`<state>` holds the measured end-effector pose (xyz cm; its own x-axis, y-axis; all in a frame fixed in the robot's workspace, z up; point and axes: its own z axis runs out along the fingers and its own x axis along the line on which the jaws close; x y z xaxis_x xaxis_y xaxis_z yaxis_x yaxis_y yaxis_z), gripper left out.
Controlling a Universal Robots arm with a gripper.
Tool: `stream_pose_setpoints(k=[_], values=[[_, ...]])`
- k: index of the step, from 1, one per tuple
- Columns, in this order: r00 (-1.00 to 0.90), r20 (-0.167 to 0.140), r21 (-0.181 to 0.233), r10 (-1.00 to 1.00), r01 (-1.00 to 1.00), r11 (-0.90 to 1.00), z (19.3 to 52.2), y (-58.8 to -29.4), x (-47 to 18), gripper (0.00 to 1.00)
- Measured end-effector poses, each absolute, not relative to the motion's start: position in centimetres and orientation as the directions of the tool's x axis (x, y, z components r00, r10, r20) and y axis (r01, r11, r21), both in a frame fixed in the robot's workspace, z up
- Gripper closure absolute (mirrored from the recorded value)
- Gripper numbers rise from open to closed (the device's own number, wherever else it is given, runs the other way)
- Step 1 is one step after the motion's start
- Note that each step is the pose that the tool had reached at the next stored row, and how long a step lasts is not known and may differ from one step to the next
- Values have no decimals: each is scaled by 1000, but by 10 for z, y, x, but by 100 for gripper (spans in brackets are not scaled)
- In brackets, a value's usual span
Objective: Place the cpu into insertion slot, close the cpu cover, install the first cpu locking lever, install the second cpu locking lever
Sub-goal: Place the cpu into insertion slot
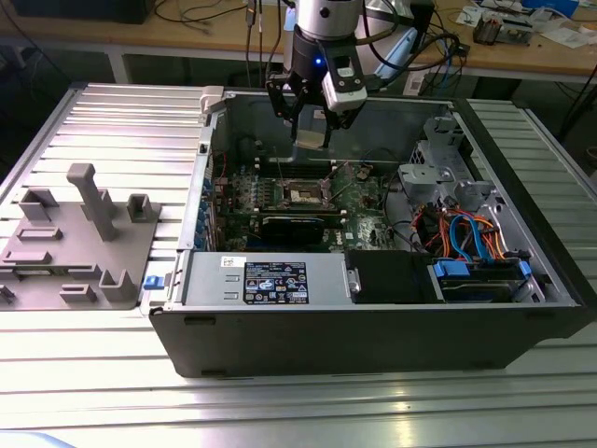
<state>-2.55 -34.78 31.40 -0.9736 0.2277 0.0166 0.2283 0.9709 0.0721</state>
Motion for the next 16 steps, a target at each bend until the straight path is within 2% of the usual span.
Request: stream_pose_setpoints(k=[16], values=[[-965, 16, 72, 263, 263, 962, 314, -348, -26, 46]])
